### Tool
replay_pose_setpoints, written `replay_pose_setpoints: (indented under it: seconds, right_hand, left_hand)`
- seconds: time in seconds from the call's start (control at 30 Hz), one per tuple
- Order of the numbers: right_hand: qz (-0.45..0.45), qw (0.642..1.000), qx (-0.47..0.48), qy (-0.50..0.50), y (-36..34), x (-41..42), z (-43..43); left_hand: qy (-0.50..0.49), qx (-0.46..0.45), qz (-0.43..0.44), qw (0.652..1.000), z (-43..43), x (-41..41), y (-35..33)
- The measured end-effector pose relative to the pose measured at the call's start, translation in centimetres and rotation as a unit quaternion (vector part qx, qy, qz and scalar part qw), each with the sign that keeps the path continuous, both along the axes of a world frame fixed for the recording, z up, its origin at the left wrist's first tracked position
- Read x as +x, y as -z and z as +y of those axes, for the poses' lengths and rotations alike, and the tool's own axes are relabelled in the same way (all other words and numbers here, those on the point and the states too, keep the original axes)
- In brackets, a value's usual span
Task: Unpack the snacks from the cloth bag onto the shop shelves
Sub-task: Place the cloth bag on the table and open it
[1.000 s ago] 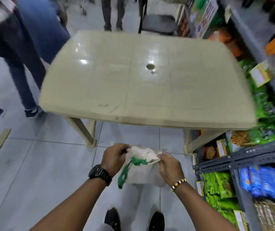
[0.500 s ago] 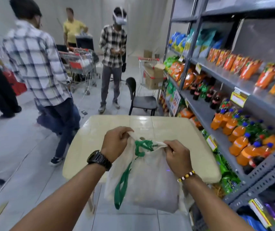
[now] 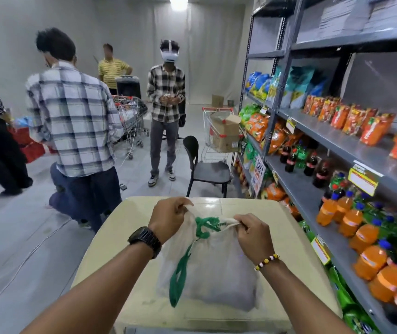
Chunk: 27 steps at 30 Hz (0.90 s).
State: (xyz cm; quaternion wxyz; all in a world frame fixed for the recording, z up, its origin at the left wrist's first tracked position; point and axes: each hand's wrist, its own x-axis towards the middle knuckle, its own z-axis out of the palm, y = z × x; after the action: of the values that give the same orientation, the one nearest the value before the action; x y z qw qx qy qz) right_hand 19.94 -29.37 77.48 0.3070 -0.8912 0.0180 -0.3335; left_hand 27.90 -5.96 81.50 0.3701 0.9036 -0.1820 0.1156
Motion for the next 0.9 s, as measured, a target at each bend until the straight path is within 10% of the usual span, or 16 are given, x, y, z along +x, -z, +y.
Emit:
replay_pose_setpoints:
  seconds: [0.9]
  right_hand:
    - [0.401, 0.914, -0.041, -0.050, 14.0, 13.4, -9.4]
  left_hand:
    - [0.005, 0.217, 0.253, 0.943, -6.7, 13.1, 17.0]
